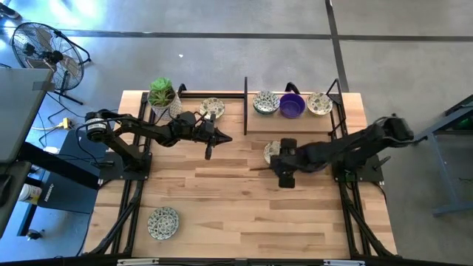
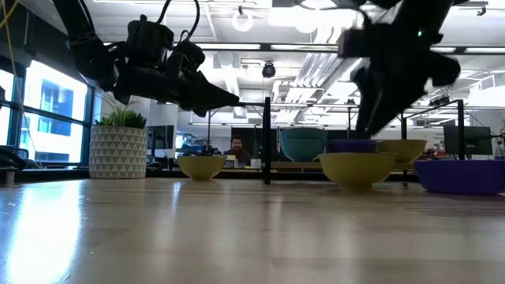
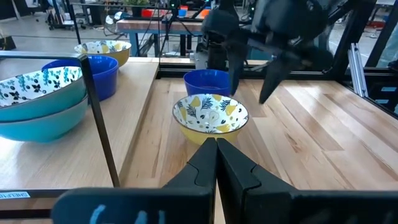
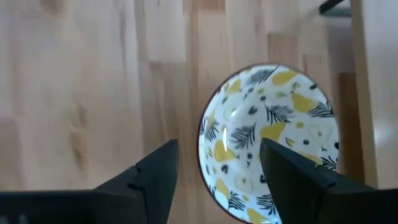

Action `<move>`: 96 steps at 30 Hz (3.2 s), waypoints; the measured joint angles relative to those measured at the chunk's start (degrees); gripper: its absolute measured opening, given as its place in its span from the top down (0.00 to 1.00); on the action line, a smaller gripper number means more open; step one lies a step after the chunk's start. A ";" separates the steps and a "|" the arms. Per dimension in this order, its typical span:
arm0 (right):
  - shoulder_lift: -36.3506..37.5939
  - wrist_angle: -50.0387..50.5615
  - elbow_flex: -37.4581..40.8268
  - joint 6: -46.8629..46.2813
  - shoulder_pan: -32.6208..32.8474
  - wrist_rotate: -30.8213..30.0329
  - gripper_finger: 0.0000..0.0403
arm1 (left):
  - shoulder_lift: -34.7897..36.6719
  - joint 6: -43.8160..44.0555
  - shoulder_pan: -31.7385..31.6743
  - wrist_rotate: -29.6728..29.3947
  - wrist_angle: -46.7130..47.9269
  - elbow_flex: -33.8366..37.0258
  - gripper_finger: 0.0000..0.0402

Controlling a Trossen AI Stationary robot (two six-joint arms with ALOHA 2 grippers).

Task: Pick & Place Mini bowls
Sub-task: Stack the bottom yellow bowl on top of the yellow bowl on the shelf

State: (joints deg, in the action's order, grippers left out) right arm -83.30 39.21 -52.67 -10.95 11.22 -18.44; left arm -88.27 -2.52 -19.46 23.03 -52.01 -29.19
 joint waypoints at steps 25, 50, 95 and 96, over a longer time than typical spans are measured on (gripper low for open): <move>-11.22 1.02 -2.60 -2.04 -0.82 -2.52 0.88 | 0.00 0.04 0.00 0.13 1.01 0.00 1.00; -10.48 1.66 -2.56 -3.03 -2.41 0.55 0.77 | 0.00 0.26 0.00 0.46 1.23 0.00 1.00; 7.99 29.02 -17.98 13.85 -47.21 4.63 0.97 | 0.02 0.46 0.00 0.59 1.20 0.00 1.00; 7.99 28.67 -17.62 14.63 -49.26 4.91 0.97 | 0.02 0.46 0.02 0.59 1.20 0.00 1.00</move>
State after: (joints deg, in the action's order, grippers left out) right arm -75.31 67.88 -70.29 3.68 -38.04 -13.54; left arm -88.25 -2.07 -19.44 23.62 -50.81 -29.19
